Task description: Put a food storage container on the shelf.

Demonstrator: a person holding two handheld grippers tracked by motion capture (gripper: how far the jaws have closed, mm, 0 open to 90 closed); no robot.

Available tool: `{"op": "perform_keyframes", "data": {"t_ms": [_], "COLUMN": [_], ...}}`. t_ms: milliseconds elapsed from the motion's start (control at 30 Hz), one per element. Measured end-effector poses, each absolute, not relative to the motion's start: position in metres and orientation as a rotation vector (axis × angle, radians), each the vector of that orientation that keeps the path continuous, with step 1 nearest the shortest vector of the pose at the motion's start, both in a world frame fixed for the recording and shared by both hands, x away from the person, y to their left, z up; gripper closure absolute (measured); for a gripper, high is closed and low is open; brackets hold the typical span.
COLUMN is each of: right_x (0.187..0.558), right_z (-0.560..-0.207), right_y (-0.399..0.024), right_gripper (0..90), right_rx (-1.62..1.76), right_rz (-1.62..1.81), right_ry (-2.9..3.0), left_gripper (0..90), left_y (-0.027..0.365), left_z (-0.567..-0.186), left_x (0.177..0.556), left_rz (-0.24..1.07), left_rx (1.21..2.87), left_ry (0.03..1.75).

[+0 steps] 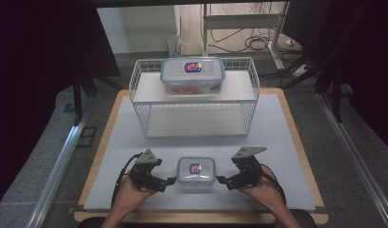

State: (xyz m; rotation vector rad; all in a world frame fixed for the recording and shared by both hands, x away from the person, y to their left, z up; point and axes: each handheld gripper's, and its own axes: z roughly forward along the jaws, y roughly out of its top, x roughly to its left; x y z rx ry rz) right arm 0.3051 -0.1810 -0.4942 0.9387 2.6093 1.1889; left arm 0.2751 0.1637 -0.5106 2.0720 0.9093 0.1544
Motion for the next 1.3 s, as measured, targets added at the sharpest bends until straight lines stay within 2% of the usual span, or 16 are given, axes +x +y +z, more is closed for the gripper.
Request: {"op": "perform_keyframes", "data": {"t_ms": [200, 467, 567, 700, 967, 1100, 1200, 1300], "right_x": [0.306, 0.319, 0.325, 0.329, 0.328, 0.323, 0.319, 0.315], "right_z": [-0.494, -0.504, -0.508, -0.512, -0.512, -0.510, -0.507, -0.506], "right_y": [-0.165, -0.153, -0.151, -0.149, -0.154, -0.157, -0.160, -0.161], "right_gripper": [11.1, 10.8, 13.5, 16.1, 26.0, 32.5, 38.7, 41.1], "right_rx": [0.939, 1.006, 1.046, 1.104, 1.154, 1.139, 1.135, 1.122], "right_rz": [1.224, 1.264, 1.302, 1.348, 1.352, 1.359, 1.366, 1.364], "right_ry": [2.652, 2.725, 2.764, 2.812, 2.834, 2.827, 2.804, 2.797], "left_gripper": [5.7, 5.7, 6.3, 2.3, 16.1, 29.8, 37.4, 43.1], "left_y": [0.149, 0.138, 0.131, 0.120, 0.137, 0.143, 0.146, 0.149], "left_z": [-0.514, -0.522, -0.526, -0.528, -0.521, -0.520, -0.518, -0.517], "left_x": [0.289, 0.300, 0.300, 0.295, 0.296, 0.294, 0.289, 0.285], "left_rz": [0.070, -0.072, -0.122, -0.066, -0.124, -0.119, -0.104, -0.098], "left_rx": [2.082, 2.064, 2.100, 2.168, 2.035, 2.001, 1.984, 1.967], "left_ry": [0.886, 0.873, 0.854, 0.835, 0.891, 0.919, 0.926, 0.931]}}
